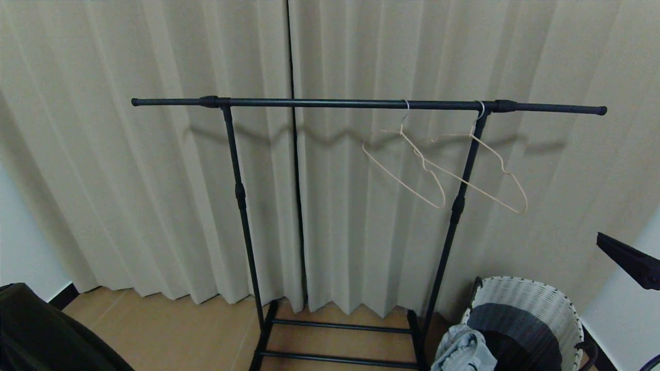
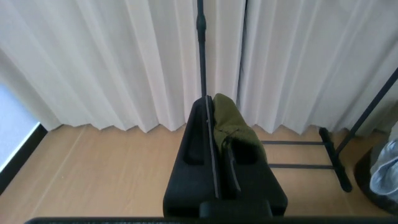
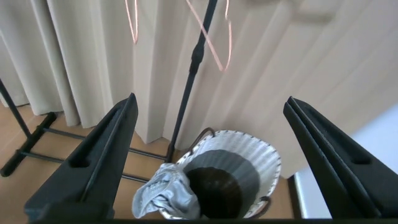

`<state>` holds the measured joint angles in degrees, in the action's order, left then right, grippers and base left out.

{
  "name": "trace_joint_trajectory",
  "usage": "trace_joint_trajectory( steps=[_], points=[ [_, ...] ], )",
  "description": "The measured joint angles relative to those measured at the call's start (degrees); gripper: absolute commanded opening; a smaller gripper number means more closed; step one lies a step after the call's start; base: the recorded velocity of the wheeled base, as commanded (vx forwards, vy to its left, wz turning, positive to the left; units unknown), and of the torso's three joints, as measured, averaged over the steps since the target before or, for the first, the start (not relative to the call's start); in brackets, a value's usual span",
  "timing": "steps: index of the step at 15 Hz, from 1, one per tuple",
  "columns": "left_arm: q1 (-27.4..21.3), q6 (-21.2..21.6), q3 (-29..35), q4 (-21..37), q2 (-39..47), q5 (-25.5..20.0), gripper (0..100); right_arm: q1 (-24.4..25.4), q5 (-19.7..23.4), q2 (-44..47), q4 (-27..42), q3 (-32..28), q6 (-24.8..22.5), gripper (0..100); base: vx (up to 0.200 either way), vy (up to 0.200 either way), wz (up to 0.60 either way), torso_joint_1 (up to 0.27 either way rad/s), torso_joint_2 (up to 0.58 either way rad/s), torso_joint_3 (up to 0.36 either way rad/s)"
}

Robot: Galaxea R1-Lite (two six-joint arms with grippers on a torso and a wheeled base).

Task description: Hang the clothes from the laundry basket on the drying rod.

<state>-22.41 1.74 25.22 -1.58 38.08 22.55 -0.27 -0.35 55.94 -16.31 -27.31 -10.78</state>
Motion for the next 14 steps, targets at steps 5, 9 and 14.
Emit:
trace_joint_trajectory(
  steps=[5, 9, 14],
  points=[
    [0.0, -0.1, -0.1, 0.1, -0.2, 0.0, 0, 0.0, 0.1, 0.2, -0.1, 0.1, -2.1, 100, 0.000, -0.120, 0.00, 0.046, -0.10, -0.053],
    [0.0, 0.0, -0.1, 0.1, -0.3, 0.0, 0, 0.0, 0.1, 0.3, -0.1, 0.1, -2.1, 100, 0.000, -0.200, 0.00, 0.010, 0.00, -0.004],
    [-0.1, 0.0, -0.1, 0.0, -0.2, 0.0, 0, 0.0, 0.0, 0.4, 0.0, 0.2, -2.1, 100, 0.000, -0.040, 0.00, 0.000, 0.00, 0.000]
  ],
)
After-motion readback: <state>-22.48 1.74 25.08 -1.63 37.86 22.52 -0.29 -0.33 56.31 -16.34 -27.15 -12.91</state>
